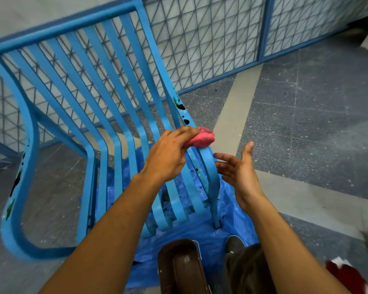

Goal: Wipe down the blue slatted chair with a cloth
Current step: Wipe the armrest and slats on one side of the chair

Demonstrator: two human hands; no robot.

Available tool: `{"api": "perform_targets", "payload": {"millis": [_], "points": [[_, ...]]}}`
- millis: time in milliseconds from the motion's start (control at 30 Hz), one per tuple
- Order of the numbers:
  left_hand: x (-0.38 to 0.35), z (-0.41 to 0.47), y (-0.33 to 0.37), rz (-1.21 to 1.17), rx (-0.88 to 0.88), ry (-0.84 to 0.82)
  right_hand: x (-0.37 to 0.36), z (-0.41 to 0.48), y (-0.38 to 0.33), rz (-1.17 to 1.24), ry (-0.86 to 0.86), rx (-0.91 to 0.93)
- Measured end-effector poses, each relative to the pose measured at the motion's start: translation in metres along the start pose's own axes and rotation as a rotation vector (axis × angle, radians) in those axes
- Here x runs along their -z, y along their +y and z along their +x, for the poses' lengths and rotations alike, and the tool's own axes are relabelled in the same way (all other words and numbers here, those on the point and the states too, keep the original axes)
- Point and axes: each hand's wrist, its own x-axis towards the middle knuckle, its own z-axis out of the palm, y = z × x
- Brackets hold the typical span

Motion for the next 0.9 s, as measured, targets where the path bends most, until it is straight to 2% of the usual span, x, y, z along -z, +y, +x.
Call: {"api": "perform_targets", "payload": {"millis": [200,300,467,600,767,900], "points": [[0.011,-0.043,-0.035,0.053,0.048,0.016,-0.006,-0.003,0.001,-0.031,-0.023,0.004],[0.011,-0.061,-0.047,-0.036,0.154,0.052,-0.011,-0.006,0.001,-0.038,-0.043,0.014],[0.006,-0.05,-0.024,-0.226,0.256,0.225,-0.018,-0.007,-0.001,-0.022,-0.043,0.076],[-0.002,-0.026,0.015,-0.255,0.152,0.272,-0.019,-0.006,-0.002,0.004,-0.062,0.086],[-0.019,-0.018,0.032,-0.144,-0.036,0.178,-0.017,-0.005,0.0,0.031,-0.093,0.058],[-0.024,-0.037,0.016,-0.088,0.006,0.193,-0.017,-0.009,0.001,0.052,-0.069,0.065]]}}
